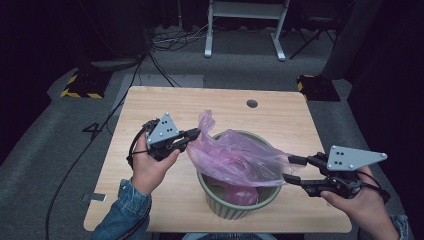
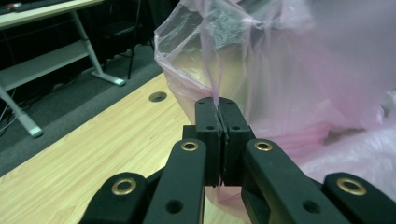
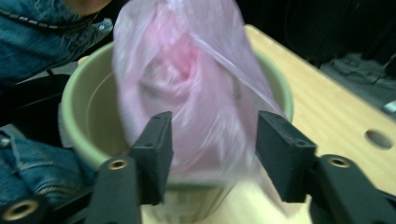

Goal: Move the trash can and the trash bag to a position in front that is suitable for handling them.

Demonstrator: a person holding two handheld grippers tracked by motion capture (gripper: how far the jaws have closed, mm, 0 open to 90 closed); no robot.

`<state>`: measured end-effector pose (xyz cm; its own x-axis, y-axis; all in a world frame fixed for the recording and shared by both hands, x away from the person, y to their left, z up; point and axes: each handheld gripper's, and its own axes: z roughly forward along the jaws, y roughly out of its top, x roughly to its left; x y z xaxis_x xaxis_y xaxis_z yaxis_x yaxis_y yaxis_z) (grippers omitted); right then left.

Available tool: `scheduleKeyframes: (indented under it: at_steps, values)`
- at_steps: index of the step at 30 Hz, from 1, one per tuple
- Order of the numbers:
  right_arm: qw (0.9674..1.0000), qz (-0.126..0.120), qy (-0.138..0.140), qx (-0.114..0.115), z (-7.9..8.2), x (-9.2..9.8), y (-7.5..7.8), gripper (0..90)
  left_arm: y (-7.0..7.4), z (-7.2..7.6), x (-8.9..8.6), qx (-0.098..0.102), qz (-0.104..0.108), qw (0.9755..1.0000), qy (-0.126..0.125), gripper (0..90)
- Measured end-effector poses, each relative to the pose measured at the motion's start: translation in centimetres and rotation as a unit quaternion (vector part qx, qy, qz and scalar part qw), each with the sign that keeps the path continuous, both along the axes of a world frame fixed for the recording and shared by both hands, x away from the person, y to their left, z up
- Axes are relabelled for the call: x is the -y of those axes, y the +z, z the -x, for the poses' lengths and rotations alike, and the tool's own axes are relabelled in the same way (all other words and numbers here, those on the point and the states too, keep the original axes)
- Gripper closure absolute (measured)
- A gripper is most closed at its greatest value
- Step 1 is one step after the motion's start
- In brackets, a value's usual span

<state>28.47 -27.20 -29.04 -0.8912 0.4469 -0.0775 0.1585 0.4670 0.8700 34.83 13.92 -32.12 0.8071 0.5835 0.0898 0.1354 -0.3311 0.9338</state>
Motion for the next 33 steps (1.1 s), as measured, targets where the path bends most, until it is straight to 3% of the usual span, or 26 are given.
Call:
scheduleKeyframes:
  at_steps: [10,13,16,21,26,28,30,32,33]
  values:
    - [0.998,0.001,0.012,0.062,-1.1,-3.4,2.6,38.8,0.5,0.0,1.0,0.006,0.004,0.9999,-0.012,86.6]
    - [0.9951,0.0,0.013,0.098,-1.3,-4.6,3.7,39.4,0.7,-0.1,1.4,0.008,0.002,0.9998,-0.017,86.8]
    - [0.9934,-0.005,0.016,0.113,-2.1,-5.5,4.6,36.8,1.1,0.0,1.9,0.012,0.0,0.9997,-0.023,86.8]
    - [0.9885,0.017,-0.01,0.15,-4.2,-6.4,4.9,31.5,1.3,0.1,1.9,0.016,-0.003,0.9996,-0.022,86.6]
    - [0.9877,0.003,-0.038,0.152,-6.0,-5.3,4.7,28.6,1.1,0.1,1.3,0.011,0.0,0.9998,-0.017,86.5]
    - [0.9876,0.007,-0.036,0.153,-6.6,-5.2,4.5,27.7,1.1,0.1,1.4,0.01,0.001,0.9998,-0.019,86.1]
    - [0.9898,0.015,-0.017,0.141,-7.1,-5.5,4.1,35.2,1.1,0.1,1.7,0.009,0.0,0.9997,-0.025,85.7]
    - [0.9914,0.026,0.024,0.126,-7.3,-6.1,3.7,74.9,1.1,0.3,2.1,0.012,-0.001,0.9995,-0.03,85.7]
    - [0.9933,0.03,0.037,0.105,-7.3,-6.2,3.5,85.5,1.1,0.4,2.1,0.013,-0.003,0.9994,-0.03,85.8]
